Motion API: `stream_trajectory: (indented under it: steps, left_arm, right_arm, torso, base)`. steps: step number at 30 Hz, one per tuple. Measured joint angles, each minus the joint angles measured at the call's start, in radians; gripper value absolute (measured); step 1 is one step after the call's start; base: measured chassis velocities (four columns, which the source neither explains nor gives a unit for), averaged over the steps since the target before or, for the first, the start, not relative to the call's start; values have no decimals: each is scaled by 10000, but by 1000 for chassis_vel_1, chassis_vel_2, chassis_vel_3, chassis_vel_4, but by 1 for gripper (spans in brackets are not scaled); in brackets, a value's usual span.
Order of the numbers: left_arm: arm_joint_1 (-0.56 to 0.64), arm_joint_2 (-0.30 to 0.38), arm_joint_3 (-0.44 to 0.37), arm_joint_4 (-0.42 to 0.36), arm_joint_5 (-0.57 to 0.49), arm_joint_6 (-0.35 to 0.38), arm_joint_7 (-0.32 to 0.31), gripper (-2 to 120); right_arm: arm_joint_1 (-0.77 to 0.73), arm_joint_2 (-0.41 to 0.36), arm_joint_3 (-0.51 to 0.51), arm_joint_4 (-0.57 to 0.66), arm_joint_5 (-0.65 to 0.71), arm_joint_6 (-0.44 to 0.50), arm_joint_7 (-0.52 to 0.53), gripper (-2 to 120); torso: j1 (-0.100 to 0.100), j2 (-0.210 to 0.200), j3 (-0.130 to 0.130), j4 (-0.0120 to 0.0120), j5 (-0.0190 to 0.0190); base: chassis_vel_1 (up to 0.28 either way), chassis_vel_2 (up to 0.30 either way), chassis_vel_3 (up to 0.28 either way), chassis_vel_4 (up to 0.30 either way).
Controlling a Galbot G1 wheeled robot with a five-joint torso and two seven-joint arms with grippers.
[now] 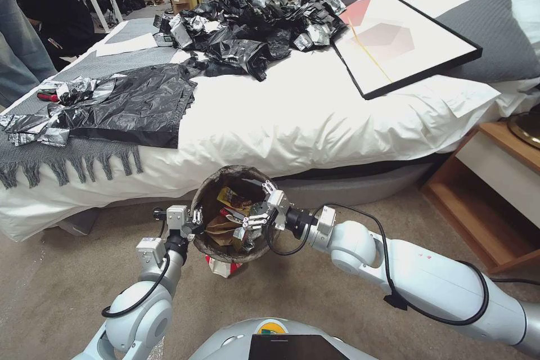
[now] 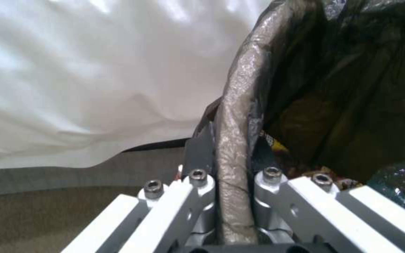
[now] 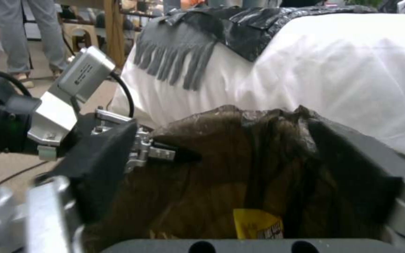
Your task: Pick up the trash bin, then pick up the garbage from the floor and place it into the trash bin.
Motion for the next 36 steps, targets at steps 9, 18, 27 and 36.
stream_trajectory:
  steps: [9,18,27,36]
  left_arm:
    - [15,34,-14,1,-11,-16,1,4]
    - [59,21,-23,51,-15,-61,3,4]
    - [103,19,-71,92,3,-105,4,4]
    - [84,-5,-94,193,64,-149,11,4]
  right_arm:
    - [-23,6,40,130,28,-6,82,100]
    - [-491,-337,1789,1632,927,-392,1475,100]
    - [-1403,-665,3407,2299,1315,-949,2452,100]
    - [-3988,-438,6929,2712,919,-1624,3145,100]
  torso:
    - [0,0,0,0,0]
    - [0,0,0,1,0]
    - [0,0,0,0,0]
    - [-1,0,-1,5,0]
  base:
    - [0,0,0,0]
    - [0,0,0,0]
    - [0,0,0,0]
    - [0,0,0,0]
